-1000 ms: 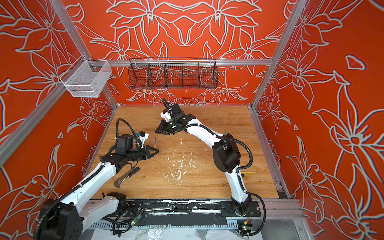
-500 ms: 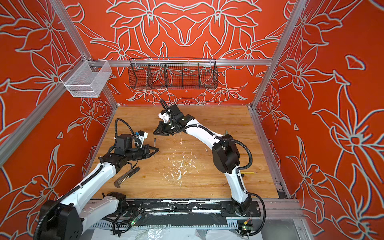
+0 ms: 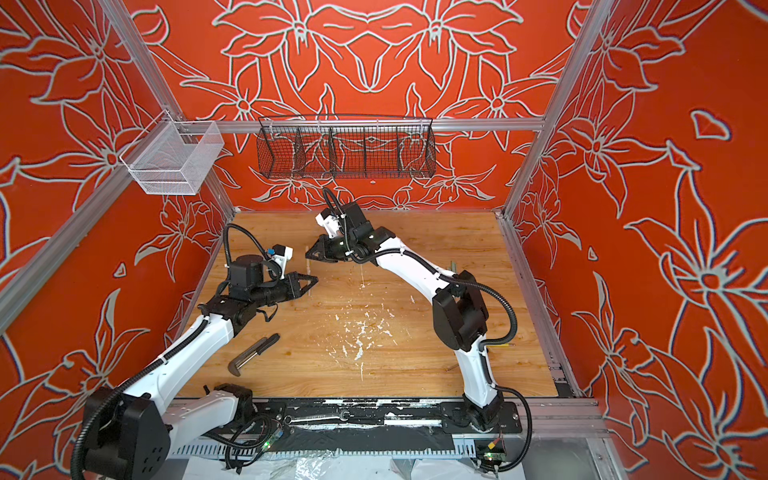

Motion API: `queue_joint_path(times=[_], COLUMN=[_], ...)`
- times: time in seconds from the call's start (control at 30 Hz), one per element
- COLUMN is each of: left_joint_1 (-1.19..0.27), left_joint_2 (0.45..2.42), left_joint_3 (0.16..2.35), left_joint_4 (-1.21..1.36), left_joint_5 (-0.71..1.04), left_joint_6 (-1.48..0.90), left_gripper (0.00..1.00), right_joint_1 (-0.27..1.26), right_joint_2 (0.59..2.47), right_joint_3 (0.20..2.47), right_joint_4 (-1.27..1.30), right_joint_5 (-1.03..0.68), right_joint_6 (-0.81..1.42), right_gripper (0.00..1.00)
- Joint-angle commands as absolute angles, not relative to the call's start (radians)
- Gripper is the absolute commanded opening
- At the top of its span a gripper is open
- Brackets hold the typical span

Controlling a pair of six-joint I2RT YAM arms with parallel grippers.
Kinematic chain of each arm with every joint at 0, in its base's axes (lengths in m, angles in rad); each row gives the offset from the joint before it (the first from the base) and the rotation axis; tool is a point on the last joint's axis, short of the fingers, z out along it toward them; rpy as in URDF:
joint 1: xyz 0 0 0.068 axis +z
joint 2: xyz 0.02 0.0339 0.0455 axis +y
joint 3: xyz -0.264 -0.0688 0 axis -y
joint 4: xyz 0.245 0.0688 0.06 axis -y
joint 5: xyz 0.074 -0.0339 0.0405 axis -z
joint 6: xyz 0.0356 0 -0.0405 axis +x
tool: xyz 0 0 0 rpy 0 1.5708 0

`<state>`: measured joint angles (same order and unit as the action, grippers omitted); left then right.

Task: Insert the pens into the pen caps
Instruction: 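Push the tan cap down over the nib with the right gripper, then open the right gripper and draw it back from the capped tan pen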

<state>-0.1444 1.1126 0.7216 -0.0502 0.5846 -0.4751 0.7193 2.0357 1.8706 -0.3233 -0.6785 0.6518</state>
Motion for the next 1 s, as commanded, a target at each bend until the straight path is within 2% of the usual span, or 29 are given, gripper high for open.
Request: queue_joint_path(times=[0.0, 0.47, 0.7, 0.83, 0.97], left_joint_1=[-0.138, -0.120, -0.106, -0.106, -0.106], left_joint_2=[1.101, 1.190, 1.221, 1.221, 1.195], left_joint_3=[0.789, 1.086, 1.154, 1.163, 1.152], left_joint_4=[0.217, 0.258, 0.233, 0.180, 0.131], left_joint_5=[0.604, 0.645, 0.708, 0.746, 0.704], left_joint_6=[-0.465, -0.405, -0.358, -0.312, -0.261], left_gripper=[0.00, 0.00, 0.00, 0.00, 0.00], right_joint_1=[0.752, 0.749, 0.738, 0.714, 0.709], right_joint_2=[2.013, 1.977, 1.991, 2.006, 2.026], right_joint_3=[1.843, 1.805, 1.829, 1.857, 1.926], right_joint_4=[-0.438, -0.705, -0.800, -0.797, -0.863], right_joint_5=[-0.731, -0.857, -0.879, -0.956, -1.007], right_joint_6=[0.589, 0.433, 0.454, 0.525, 0.531], right_gripper=[0.00, 0.00, 0.00, 0.00, 0.00])
